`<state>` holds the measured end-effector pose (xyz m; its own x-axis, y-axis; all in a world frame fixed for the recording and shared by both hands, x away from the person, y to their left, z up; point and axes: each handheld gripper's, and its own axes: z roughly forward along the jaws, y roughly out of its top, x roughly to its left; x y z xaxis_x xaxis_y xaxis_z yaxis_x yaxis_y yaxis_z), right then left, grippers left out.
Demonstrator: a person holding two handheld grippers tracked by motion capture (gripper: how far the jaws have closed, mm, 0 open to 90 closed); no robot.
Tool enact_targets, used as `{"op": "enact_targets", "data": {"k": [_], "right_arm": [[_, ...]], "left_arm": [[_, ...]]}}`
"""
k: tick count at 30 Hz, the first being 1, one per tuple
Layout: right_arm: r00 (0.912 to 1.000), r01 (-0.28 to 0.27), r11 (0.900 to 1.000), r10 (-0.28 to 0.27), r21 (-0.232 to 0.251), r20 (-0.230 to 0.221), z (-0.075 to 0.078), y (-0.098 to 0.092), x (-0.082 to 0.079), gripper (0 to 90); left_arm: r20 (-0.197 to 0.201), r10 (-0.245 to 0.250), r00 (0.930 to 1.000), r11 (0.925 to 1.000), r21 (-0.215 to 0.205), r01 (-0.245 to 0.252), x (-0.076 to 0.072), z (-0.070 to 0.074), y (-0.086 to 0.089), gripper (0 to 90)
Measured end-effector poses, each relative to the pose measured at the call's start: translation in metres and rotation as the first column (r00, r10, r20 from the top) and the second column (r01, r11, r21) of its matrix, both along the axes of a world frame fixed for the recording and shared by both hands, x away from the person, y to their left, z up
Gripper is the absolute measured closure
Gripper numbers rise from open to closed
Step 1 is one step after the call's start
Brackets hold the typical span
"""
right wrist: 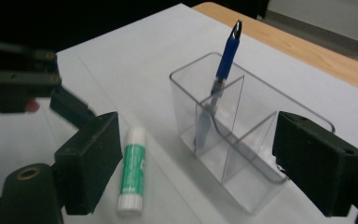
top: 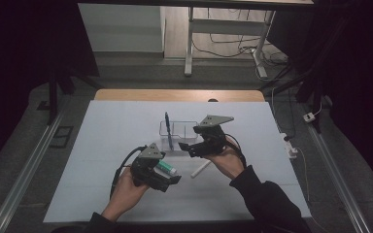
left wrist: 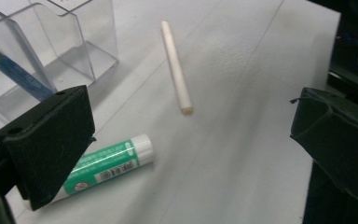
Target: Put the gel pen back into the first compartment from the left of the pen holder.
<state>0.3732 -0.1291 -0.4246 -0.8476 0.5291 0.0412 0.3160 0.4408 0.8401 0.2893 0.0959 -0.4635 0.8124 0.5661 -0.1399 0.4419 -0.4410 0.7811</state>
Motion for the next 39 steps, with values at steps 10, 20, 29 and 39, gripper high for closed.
{"op": "enact_targets", "data": {"k": [10, 20, 29, 39], "right_arm": [[0.9993, 0.015, 1.000, -0.015, -0.018, -0.034, -0.002, -0.027, -0.019, 4.2], [0.9982, 0.038, 0.998, -0.040, -0.042, -0.044, -0.005, -0.060, -0.038, 0.7], [0.9946, 0.076, 0.995, -0.080, -0.061, -0.066, -0.010, -0.088, -0.058, 0.0], [0.9884, 0.126, 0.989, -0.132, -0.077, -0.075, -0.017, -0.117, -0.082, 0.0]], "left_arm": [[-0.017, 0.003, 0.9999, 0.9999, -0.015, -0.003, 0.003, 0.004, -0.003, 0.0], [-0.014, -0.011, 0.9999, 0.9999, 0.008, 0.011, 0.007, 0.004, -0.008, 0.0], [-0.032, -0.017, 0.9993, 0.9998, 0.005, 0.017, 0.015, 0.002, -0.013, 0.0], [-0.025, -0.048, 0.9985, 0.9983, 0.031, 0.049, 0.022, 0.002, -0.025, 0.0]]}}
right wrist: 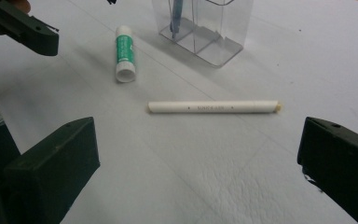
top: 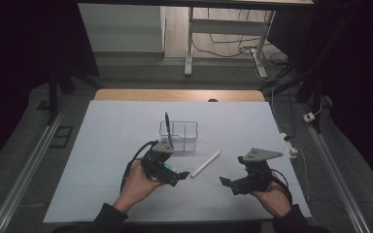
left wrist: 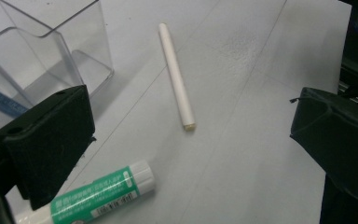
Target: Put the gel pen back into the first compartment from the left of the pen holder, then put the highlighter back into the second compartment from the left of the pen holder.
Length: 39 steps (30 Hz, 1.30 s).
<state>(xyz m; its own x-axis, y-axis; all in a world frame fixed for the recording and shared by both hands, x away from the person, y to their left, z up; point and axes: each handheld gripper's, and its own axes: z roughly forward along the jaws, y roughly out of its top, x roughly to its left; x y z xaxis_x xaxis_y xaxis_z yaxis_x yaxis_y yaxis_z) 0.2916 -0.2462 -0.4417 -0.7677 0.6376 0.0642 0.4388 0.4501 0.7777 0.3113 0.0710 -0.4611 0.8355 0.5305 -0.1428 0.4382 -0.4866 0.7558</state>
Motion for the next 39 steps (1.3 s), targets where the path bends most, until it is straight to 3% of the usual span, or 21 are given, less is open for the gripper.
{"op": "enact_targets", "data": {"k": [12, 16, 21, 25, 32, 39], "right_arm": [[0.9994, 0.033, 0.999, -0.033, 0.003, -0.002, -0.003, -0.017, -0.011, 0.0], [0.9993, 0.038, 0.999, -0.038, 0.006, -0.001, -0.004, -0.020, -0.011, 0.0], [0.9989, 0.047, 0.999, -0.047, 0.001, 0.002, -0.004, -0.024, -0.012, 0.0], [0.9988, 0.049, 0.999, -0.049, 0.001, 0.003, -0.005, -0.026, -0.012, 0.0], [0.9992, 0.041, 0.999, -0.040, -0.027, 0.003, -0.007, -0.026, -0.011, 0.0], [0.9995, 0.030, 0.998, -0.030, -0.049, -0.002, -0.009, -0.025, -0.011, 0.0]], "left_arm": [[-0.014, -0.015, 0.9998, 0.9995, 0.026, 0.016, 0.013, -0.005, -0.021, 0.0], [-0.045, -0.027, 0.9986, 0.9991, 0.031, 0.028, 0.019, -0.008, -0.029, 0.0], [-0.048, -0.027, 0.9985, 0.9972, 0.068, 0.031, 0.026, -0.014, -0.043, 0.0], [-0.063, -0.033, 0.9975, 0.9913, 0.125, 0.040, 0.032, -0.020, -0.055, 0.5], [-0.084, -0.034, 0.9959, 0.9816, 0.185, 0.049, 0.039, -0.034, -0.071, 7.8], [-0.079, -0.043, 0.9960, 0.9735, 0.221, 0.059, 0.041, -0.045, -0.075, 27.1]]}}
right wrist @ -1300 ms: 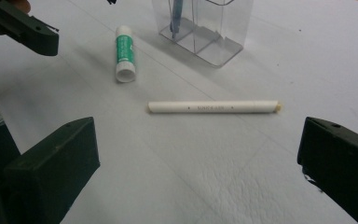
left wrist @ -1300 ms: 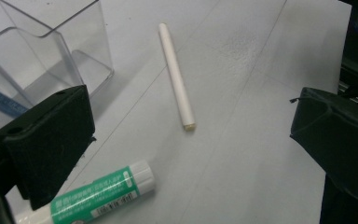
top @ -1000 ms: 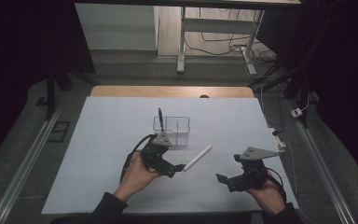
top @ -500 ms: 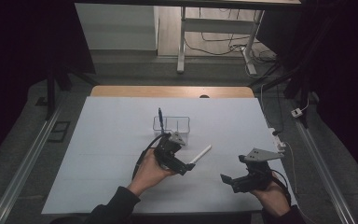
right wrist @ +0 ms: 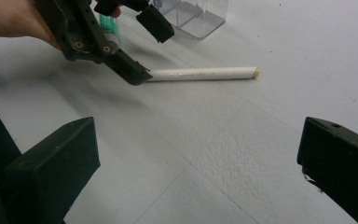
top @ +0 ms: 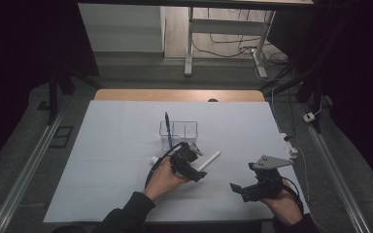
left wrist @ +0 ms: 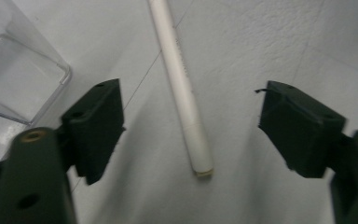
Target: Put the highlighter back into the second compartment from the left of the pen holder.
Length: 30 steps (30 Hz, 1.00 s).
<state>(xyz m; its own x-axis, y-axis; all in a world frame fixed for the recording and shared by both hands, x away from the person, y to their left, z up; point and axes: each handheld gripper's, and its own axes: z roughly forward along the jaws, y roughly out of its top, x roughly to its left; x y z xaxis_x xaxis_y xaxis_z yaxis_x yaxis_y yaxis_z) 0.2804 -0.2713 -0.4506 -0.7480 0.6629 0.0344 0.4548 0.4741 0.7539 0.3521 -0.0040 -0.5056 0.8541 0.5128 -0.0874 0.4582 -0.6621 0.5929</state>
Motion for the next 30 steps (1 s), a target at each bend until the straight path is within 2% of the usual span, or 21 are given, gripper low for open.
{"op": "enact_targets", "data": {"k": [5, 10, 15, 19, 25, 28, 30], "right_arm": [[1.0000, 0.000, 1.000, 0.000, -0.008, -0.001, -0.001, 0.000, 0.000, 0.0], [1.0000, 0.003, 1.000, -0.003, -0.013, -0.003, -0.001, 0.000, 0.001, 0.0], [1.0000, 0.002, 1.000, -0.002, -0.015, -0.004, -0.002, 0.000, 0.001, 0.0], [1.0000, 0.002, 1.000, -0.002, -0.016, -0.006, -0.002, 0.000, 0.001, 0.0], [1.0000, 0.000, 1.000, 0.000, -0.016, -0.003, -0.002, 0.001, 0.001, 0.0], [1.0000, 0.001, 1.000, -0.001, -0.019, 0.003, -0.002, 0.000, 0.001, 0.0], [1.0000, 0.004, 1.000, -0.004, -0.020, 0.007, -0.002, 0.000, 0.001, 0.0]], "left_arm": [[0.014, -0.012, 0.9998, 0.9993, 0.037, 0.011, -0.001, -0.006, -0.007, 40.3], [0.014, 0.003, 0.9999, 0.9980, 0.063, -0.004, -0.003, -0.012, -0.010, 54.6], [0.008, 0.013, 0.9999, 0.9986, 0.051, -0.013, -0.004, -0.012, -0.008, 68.9], [0.000, 0.031, 0.9995, 0.9990, 0.032, -0.031, -0.004, -0.014, -0.006, 76.3], [-0.007, 0.042, 0.9991, 0.9989, 0.019, -0.042, -0.004, -0.014, -0.004, 78.1], [-0.029, 0.030, 0.9991, 0.9994, -0.014, -0.030, -0.004, -0.013, -0.002, 78.2], [-0.025, 0.024, 0.9994, 0.9995, -0.020, -0.024, -0.004, -0.010, -0.001, 78.2]]}}
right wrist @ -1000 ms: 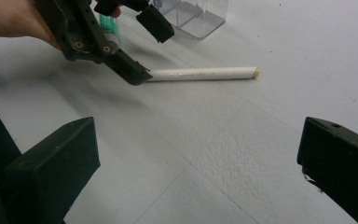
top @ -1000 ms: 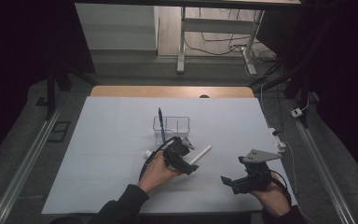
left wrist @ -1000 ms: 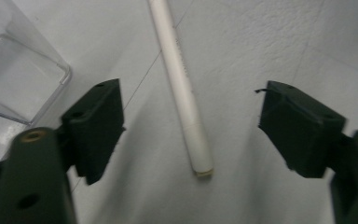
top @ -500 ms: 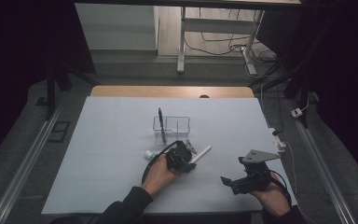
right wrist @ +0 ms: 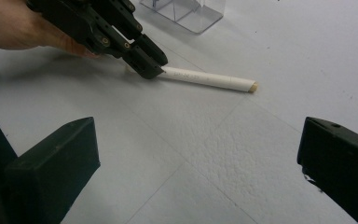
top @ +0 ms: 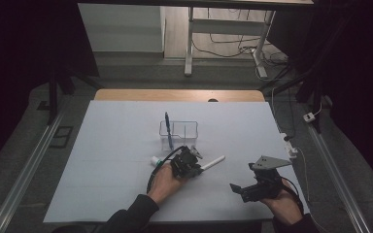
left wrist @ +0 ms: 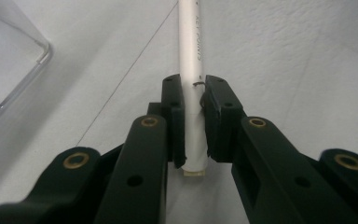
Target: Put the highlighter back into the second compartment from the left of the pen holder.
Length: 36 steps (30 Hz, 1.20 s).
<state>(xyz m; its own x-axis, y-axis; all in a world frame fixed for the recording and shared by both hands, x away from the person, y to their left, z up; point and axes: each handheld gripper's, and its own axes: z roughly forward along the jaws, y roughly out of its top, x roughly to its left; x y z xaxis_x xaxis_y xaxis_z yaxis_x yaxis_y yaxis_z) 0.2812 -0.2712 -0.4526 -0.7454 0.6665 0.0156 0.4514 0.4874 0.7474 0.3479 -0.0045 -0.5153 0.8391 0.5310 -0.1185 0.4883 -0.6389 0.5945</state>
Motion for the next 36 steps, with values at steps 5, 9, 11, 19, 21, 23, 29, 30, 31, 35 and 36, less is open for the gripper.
{"op": "enact_targets", "data": {"k": [5, 9, 11, 19, 21, 23, 29, 30, 31, 35, 36], "right_arm": [[0.9999, 0.000, 1.000, 0.000, 0.000, 0.011, 0.001, 0.000, -0.001, 0.0], [0.9997, -0.004, 1.000, 0.004, 0.006, 0.025, 0.002, 0.002, -0.001, 0.0], [0.9996, -0.005, 1.000, 0.005, 0.014, 0.027, 0.004, 0.004, -0.001, 0.0], [0.9971, -0.031, 0.999, 0.032, -0.020, 0.069, 0.012, 0.014, -0.004, 0.0], [0.9964, -0.039, 0.999, 0.041, -0.018, 0.075, 0.014, 0.017, -0.004, 0.0], [0.9949, -0.048, 0.998, 0.051, -0.032, 0.087, 0.016, 0.020, -0.004, 0.0], [0.9855, -0.085, 0.992, 0.098, -0.098, 0.138, 0.023, 0.033, -0.006, 0.0], [0.9827, -0.089, 0.989, 0.106, -0.116, 0.152, 0.023, 0.035, -0.006, 0.0], [0.9780, -0.096, 0.986, 0.118, -0.134, 0.172, 0.024, 0.039, -0.007, 0.0], [0.9576, -0.114, 0.971, 0.163, -0.209, 0.237, 0.027, 0.047, -0.010, 0.0], [0.9515, -0.117, 0.967, 0.175, -0.225, 0.254, 0.027, 0.050, -0.011, 0.0]], "left_arm": [[0.022, -0.010, 0.9997, 0.9998, -0.019, 0.011, -0.003, 0.013, 0.004, 78.3], [0.035, -0.016, 0.9992, 0.9983, -0.055, 0.018, -0.006, 0.024, 0.010, 78.2], [0.044, -0.023, 0.9988, 0.9973, -0.068, 0.026, -0.008, 0.029, 0.013, 78.2], [0.053, -0.031, 0.9981, 0.9944, -0.099, 0.036, -0.017, 0.046, 0.026, 78.2], [0.060, -0.034, 0.9976, 0.9939, -0.102, 0.040, -0.019, 0.049, 0.030, 78.2], [0.063, -0.035, 0.9974, 0.9930, -0.110, 0.042, -0.022, 0.052, 0.033, 78.2], [0.074, -0.038, 0.9965, 0.9910, -0.126, 0.047, -0.030, 0.062, 0.040, 78.2], [0.075, -0.038, 0.9964, 0.9911, -0.124, 0.047, -0.031, 0.064, 0.042, 78.2], [0.076, -0.039, 0.9964, 0.9908, -0.126, 0.048, -0.032, 0.065, 0.043, 78.2], [0.076, -0.039, 0.9963, 0.9895, -0.136, 0.049, -0.036, 0.069, 0.048, 78.2], [0.074, -0.039, 0.9965, 0.9889, -0.140, 0.049, -0.037, 0.069, 0.049, 78.2]]}}
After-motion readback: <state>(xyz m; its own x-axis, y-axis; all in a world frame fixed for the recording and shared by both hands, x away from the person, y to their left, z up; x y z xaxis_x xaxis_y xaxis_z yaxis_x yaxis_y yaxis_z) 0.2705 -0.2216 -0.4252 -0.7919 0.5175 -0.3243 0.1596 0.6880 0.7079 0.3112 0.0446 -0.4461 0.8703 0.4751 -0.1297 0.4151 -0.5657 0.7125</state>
